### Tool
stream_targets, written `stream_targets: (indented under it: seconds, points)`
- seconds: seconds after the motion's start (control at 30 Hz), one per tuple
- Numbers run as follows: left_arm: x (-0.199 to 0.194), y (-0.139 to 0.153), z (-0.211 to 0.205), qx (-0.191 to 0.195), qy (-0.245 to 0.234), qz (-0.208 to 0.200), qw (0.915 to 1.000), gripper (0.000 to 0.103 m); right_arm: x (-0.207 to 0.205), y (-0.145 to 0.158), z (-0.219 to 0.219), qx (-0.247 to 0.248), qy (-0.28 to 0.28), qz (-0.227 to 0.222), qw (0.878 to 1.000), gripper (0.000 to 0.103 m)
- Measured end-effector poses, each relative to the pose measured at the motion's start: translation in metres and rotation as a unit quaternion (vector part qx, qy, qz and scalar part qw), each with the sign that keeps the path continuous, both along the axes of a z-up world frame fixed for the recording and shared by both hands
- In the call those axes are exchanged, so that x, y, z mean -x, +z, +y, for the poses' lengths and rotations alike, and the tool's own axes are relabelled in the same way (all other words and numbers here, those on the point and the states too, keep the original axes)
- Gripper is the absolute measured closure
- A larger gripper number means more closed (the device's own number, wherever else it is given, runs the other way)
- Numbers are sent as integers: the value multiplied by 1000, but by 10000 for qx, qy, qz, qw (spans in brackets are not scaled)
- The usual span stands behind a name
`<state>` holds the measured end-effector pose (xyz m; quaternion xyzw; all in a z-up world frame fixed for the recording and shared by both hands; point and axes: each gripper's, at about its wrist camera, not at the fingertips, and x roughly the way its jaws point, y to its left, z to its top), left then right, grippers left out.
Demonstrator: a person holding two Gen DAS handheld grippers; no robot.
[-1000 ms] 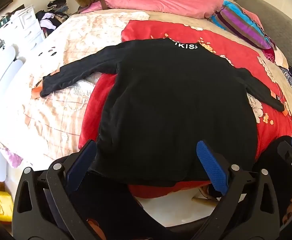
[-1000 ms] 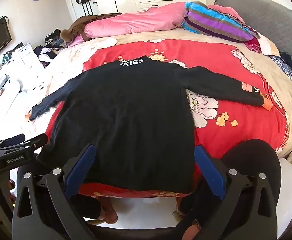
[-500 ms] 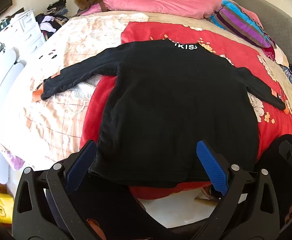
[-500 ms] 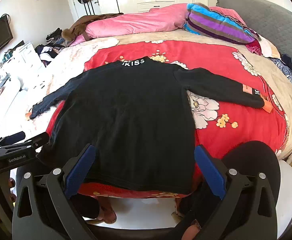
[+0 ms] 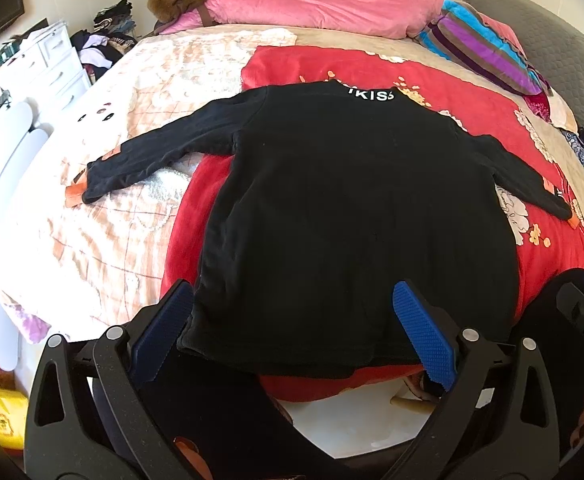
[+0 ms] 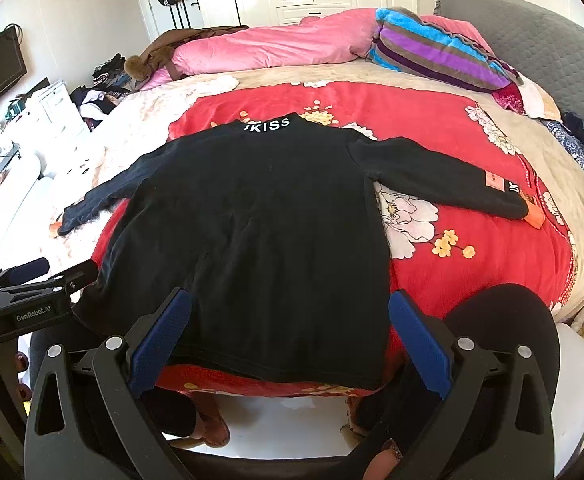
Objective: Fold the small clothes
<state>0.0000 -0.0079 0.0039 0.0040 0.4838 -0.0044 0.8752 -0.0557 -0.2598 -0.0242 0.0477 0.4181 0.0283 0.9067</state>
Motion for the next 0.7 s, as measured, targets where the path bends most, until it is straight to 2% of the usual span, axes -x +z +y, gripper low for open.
stream_targets:
  seconds: [0.7]
  points:
    - [-3, 1, -2, -46, -38, -29, 10000, 9, 1, 3, -3, 116, -25, -117, 9999, 4]
